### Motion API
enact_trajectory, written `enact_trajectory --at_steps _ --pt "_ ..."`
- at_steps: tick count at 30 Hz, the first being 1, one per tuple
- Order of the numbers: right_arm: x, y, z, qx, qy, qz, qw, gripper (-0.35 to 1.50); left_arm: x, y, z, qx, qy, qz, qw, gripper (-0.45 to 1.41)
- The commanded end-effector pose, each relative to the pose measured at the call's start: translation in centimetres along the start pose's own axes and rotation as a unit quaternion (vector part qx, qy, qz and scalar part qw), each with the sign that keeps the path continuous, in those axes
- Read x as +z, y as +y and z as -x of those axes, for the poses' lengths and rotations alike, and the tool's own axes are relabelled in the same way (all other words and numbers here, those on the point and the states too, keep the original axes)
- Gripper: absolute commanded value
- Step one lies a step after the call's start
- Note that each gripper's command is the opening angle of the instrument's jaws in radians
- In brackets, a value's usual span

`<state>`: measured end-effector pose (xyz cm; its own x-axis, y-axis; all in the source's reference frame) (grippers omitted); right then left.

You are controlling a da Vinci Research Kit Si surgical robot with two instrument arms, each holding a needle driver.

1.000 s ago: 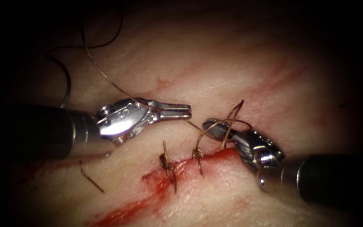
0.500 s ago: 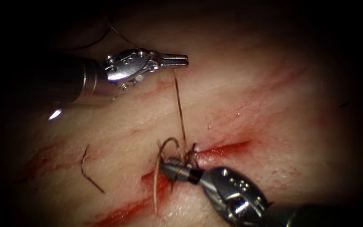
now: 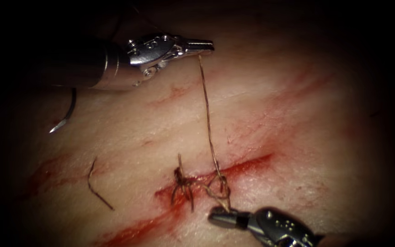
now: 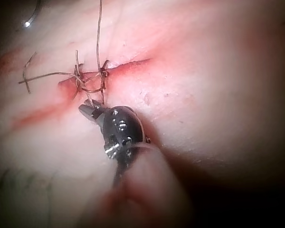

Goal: Wound Closure

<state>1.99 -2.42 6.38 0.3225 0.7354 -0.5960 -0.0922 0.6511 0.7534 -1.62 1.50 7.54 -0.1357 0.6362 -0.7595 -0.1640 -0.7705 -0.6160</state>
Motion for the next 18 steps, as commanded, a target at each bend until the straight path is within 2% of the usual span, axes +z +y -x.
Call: enact_trajectory --at_steps 1,7,11,14,16,18 --pt "-0.03 -0.1 -0.02 -0.019 -0.014 -0.026 0.999 -0.35 0.06 -0.06 0.03 0.0 0.001 0.0 1.0 -0.45" --pt "-0.29 -0.38 -0.32 -0.082 -0.052 -0.086 0.992 -0.35 0.03 -0.17 0.0 0.0 -0.002 -0.002 1.0 -0.45" --pt "-0.29 -0.53 -0.38 -0.153 -0.092 -0.139 0.974 -0.35 0.06 -0.21 0.0 0.0 -0.004 -0.004 1.0 -0.45" --pt "-0.24 -0.56 -0.39 -0.226 -0.143 -0.172 0.948 -0.35 0.1 -0.22 0.0 0.001 -0.005 -0.006 1.0 -0.45" --pt "-0.19 -0.53 -0.46 -0.314 -0.179 -0.179 0.915 -0.35 0.12 -0.23 0.0 0.001 -0.006 -0.007 1.0 -0.45" --pt "-0.17 -0.48 -0.53 -0.376 -0.18 -0.178 0.891 -0.35 0.12 -0.24 0.0 0.001 -0.006 -0.007 1.0 -0.45"
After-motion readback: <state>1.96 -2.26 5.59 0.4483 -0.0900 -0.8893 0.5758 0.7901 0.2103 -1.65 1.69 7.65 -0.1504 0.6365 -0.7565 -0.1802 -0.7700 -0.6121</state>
